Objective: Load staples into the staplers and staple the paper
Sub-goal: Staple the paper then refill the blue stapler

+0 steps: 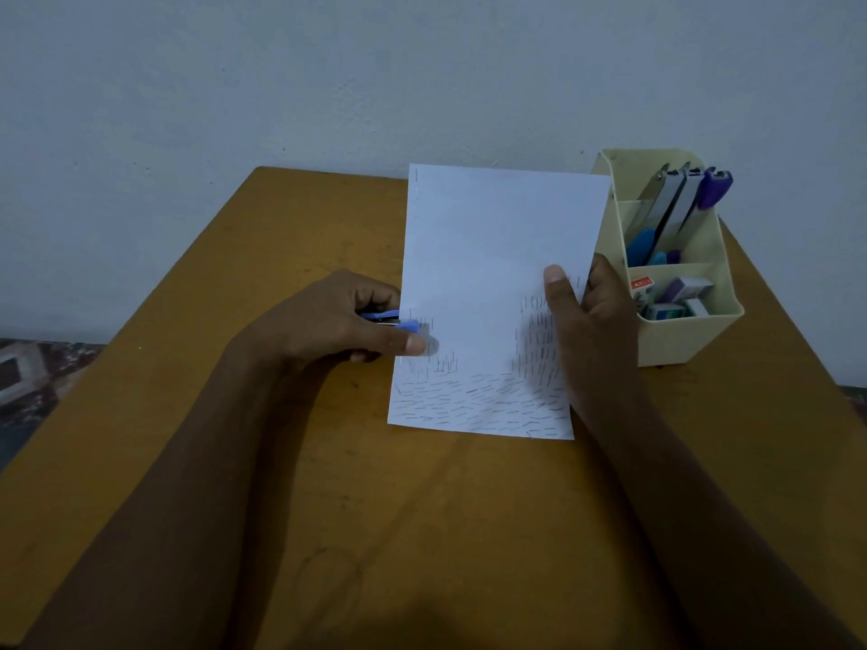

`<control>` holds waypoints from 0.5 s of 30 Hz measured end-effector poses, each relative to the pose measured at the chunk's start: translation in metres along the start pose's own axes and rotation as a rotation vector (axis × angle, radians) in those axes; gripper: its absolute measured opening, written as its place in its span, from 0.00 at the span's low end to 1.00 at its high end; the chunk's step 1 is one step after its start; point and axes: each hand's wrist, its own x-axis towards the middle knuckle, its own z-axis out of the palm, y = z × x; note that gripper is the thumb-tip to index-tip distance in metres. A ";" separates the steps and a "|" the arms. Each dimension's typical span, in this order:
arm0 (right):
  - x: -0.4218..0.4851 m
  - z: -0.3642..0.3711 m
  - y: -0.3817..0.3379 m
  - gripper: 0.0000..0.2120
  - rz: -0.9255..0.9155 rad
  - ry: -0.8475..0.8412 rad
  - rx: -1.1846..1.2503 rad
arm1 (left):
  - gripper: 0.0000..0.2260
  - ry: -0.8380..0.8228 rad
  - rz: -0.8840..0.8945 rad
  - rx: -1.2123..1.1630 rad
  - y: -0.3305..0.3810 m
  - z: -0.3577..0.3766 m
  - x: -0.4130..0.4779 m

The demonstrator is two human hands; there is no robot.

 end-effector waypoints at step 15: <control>-0.001 0.000 -0.001 0.10 0.001 0.004 0.002 | 0.16 0.052 0.017 -0.035 0.009 0.012 0.001</control>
